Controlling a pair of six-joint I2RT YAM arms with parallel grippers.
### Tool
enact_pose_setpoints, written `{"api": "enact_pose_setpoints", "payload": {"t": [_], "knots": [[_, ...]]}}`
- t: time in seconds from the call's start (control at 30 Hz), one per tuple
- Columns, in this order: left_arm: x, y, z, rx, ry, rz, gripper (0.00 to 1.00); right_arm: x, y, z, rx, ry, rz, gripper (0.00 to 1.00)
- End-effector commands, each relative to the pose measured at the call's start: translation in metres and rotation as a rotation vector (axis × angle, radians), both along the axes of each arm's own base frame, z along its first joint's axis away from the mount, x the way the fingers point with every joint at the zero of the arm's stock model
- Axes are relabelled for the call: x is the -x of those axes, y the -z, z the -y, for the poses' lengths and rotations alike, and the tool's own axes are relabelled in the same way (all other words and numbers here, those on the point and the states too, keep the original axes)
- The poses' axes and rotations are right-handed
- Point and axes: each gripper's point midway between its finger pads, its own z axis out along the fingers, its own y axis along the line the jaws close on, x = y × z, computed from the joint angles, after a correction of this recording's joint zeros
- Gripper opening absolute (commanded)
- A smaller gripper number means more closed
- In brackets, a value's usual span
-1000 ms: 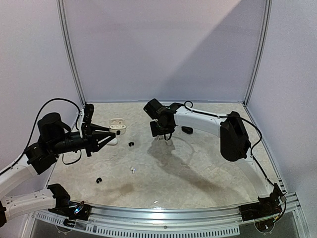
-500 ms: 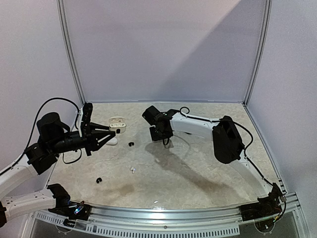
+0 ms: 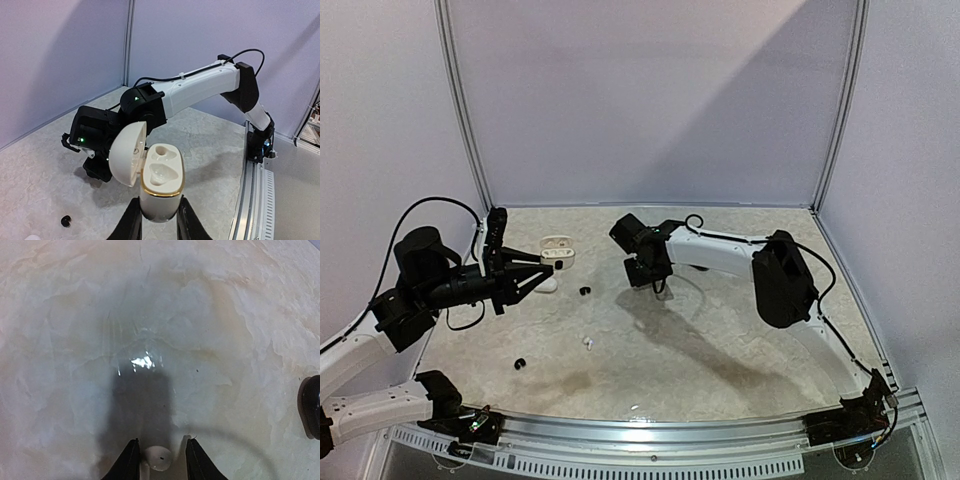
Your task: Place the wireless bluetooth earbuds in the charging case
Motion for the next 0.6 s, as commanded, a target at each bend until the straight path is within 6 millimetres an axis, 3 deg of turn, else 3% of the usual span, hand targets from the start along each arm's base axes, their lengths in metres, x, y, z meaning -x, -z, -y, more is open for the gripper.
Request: {"api": "enact_pose_setpoints", "payload": {"t": [0.0, 0.07, 0.3, 0.57], "knots": [[0.000, -0.008, -0.003, 0.011, -0.003, 0.032, 0.00, 0.020, 0.010, 0.032, 0.135, -0.048, -0.088, 0.33], [0.000, -0.008, -0.002, 0.013, 0.000, 0.032, 0.00, 0.021, 0.008, 0.031, 0.130, -0.065, -0.091, 0.33], [0.001, -0.010, -0.003, 0.012, 0.003, 0.042, 0.00, 0.023, 0.006, -0.002, 0.022, -0.209, -0.108, 0.38], [0.002, -0.011, -0.004, 0.010, 0.002, 0.046, 0.00, 0.008, 0.024, 0.009, -0.018, -0.185, -0.155, 0.38]]}}
